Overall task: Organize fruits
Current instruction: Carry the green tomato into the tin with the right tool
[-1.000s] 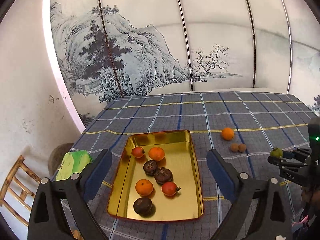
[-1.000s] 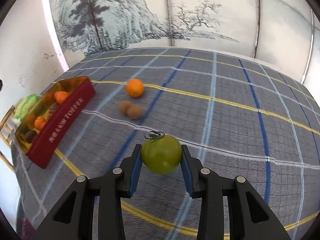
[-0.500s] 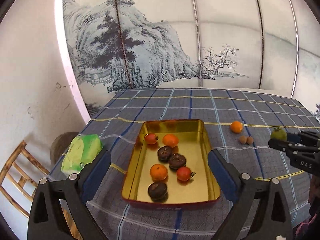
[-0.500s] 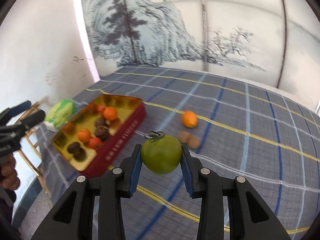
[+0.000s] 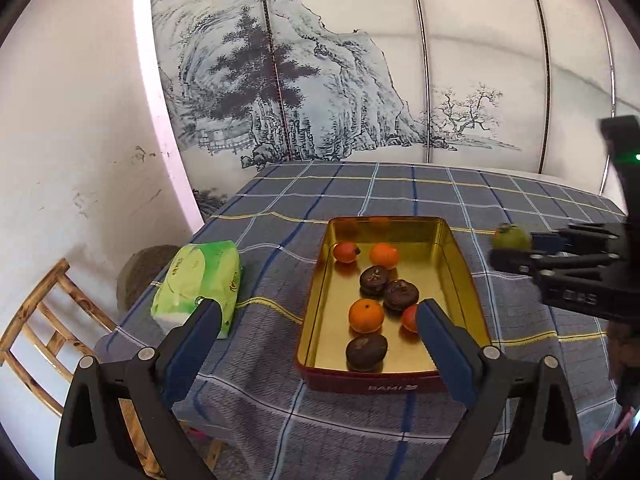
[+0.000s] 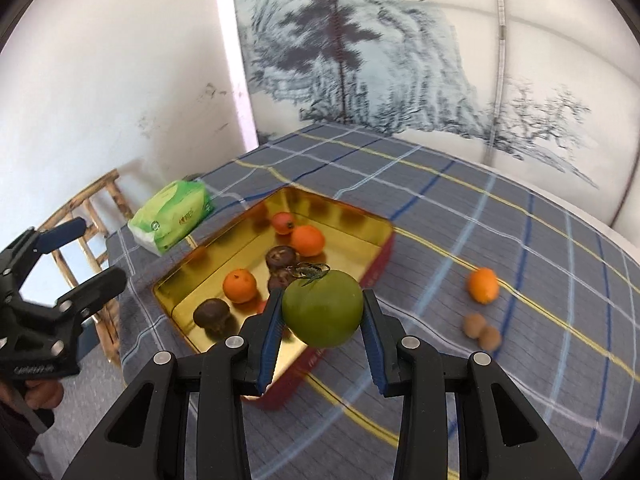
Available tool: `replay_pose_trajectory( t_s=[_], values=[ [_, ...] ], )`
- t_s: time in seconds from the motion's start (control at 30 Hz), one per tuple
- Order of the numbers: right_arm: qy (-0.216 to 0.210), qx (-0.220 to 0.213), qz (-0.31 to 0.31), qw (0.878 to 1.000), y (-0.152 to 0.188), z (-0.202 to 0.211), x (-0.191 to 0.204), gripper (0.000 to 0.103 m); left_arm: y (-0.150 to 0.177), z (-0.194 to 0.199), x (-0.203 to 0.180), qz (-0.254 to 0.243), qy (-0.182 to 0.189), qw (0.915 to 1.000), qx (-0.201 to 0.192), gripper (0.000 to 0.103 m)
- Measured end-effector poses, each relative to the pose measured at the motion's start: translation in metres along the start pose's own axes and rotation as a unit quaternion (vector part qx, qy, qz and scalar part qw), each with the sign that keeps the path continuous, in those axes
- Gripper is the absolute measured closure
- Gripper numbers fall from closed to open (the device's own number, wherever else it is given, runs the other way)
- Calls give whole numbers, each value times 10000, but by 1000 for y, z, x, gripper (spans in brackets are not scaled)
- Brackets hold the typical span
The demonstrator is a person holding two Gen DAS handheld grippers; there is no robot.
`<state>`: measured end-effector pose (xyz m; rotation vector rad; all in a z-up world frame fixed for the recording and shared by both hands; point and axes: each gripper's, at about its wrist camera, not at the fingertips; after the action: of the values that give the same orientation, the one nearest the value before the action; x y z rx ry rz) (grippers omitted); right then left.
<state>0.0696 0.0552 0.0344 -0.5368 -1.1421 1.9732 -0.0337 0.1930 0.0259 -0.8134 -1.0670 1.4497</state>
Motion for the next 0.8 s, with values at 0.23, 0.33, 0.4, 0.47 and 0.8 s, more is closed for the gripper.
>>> replay_pose_trajectory(
  t_s=[0.23, 0.33, 0.4, 0.47, 0.8],
  values=[
    [59, 311, 175, 9993, -9, -51, 3, 65, 2, -2, 3, -50, 39, 10000, 21, 6],
    [120, 438, 237, 9987, -11, -70, 0, 65, 3, -3, 3, -77, 51, 10000, 30, 6],
    [158, 542, 254, 9981, -12, -83, -2, 65, 3, -4, 2, -71, 54, 10000, 36, 6],
    [189, 590, 265, 9977, -13, -92, -3, 65, 3, -5, 2, -71, 70, 9999, 53, 6],
    [278, 781, 280, 9962, -13, -125, -8, 64, 8, -14, 4, -75, 95, 9998, 159, 5]
  ],
)
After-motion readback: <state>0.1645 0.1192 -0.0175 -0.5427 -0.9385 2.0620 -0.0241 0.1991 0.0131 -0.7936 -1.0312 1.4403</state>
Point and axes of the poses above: each gripper's, at about its wrist camera, not at the fingertips, and z roughly against the way its jaws point, x to its left, y to its underside, and after that the axes turned 11 degrees about -x, right-handed
